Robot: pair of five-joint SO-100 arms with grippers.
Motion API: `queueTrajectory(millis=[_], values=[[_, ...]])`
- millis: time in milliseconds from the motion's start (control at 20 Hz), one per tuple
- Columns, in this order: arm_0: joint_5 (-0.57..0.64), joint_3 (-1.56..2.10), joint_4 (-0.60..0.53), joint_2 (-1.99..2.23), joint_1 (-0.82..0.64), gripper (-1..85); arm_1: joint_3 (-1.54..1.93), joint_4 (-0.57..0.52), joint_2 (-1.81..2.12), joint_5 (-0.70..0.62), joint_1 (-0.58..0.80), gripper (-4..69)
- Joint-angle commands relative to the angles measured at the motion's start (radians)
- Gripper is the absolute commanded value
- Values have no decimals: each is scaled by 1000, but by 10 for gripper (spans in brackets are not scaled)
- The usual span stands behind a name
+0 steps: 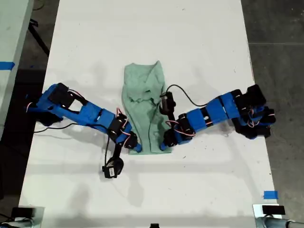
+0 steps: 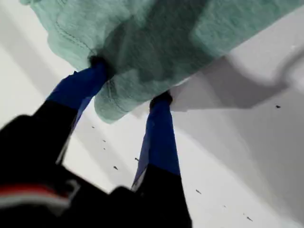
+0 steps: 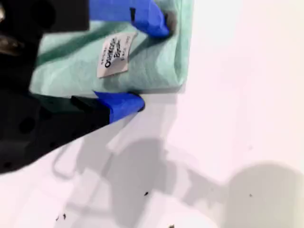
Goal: Fold t-shirt
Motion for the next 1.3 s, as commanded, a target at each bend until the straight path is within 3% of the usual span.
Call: queueTrajectory(millis=[0, 200, 400, 700, 850, 1050, 1250], values=[[-21, -89, 8, -38, -2, 0, -121, -15, -51, -12, 11, 54], [-51, -94, 72, -12, 38, -1, -252, 32, -121, -14, -8, -1], [-40, -106, 80, 31, 107, -1, -351, 54, -117, -3, -78, -11], [-109, -160, 55, 143, 311, -1, -511, -28, -140, 104, -281, -11], [-120, -160, 11, 221, 364, -1, -572, -48, -137, 95, -298, -10], [15, -147, 54, 374, 282, -1, -595, 20, -63, -28, -189, -10], [178, -120, 245, 489, 52, -1, -618, 176, 14, -181, -8, -10]])
